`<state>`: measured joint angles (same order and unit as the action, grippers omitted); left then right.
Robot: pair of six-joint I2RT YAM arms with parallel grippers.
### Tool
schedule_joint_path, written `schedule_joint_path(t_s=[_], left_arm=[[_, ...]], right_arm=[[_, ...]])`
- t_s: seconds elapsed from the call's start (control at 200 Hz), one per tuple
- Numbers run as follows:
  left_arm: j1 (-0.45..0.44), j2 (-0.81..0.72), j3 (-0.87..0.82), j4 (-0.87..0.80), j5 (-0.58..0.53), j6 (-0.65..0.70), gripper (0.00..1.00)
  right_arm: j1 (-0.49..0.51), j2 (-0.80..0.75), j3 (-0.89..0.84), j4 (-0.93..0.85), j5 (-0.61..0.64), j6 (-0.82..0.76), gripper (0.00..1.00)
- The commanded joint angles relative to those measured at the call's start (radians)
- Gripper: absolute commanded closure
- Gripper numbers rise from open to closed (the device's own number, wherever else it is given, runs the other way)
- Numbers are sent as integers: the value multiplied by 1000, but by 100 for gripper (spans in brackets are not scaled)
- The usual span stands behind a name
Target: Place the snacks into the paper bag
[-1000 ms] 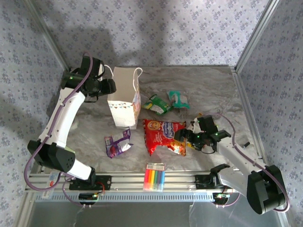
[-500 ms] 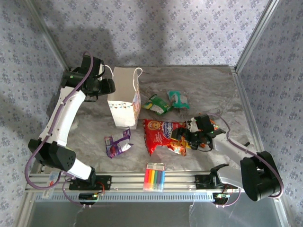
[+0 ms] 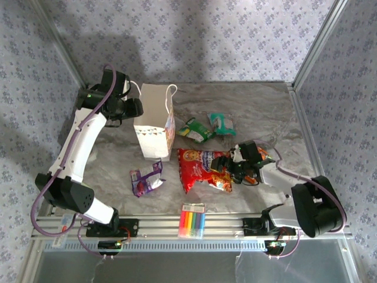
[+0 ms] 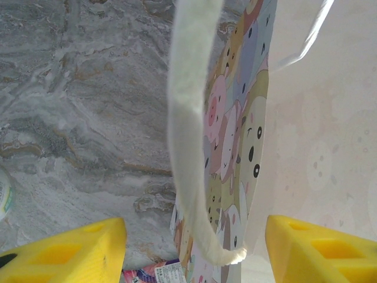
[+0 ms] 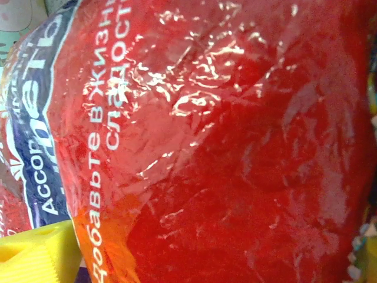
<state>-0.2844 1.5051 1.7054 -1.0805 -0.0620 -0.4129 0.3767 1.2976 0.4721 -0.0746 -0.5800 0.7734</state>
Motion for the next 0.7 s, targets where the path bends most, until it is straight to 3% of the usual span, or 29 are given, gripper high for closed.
schedule_joint_path(t_s=[0.0,0.49,0.695], left_arm=[[-6,-31,-20,-21,-15,-7,37],[-7,-36,-53,0,-15,-7,38],[-7,-36,-56,4,-15,-5,38]], right_arm=[[12,38,14,19,73,41,12],[7,-31,28,-80,181,21,64],[2,-76,56,-131,217,0,71]])
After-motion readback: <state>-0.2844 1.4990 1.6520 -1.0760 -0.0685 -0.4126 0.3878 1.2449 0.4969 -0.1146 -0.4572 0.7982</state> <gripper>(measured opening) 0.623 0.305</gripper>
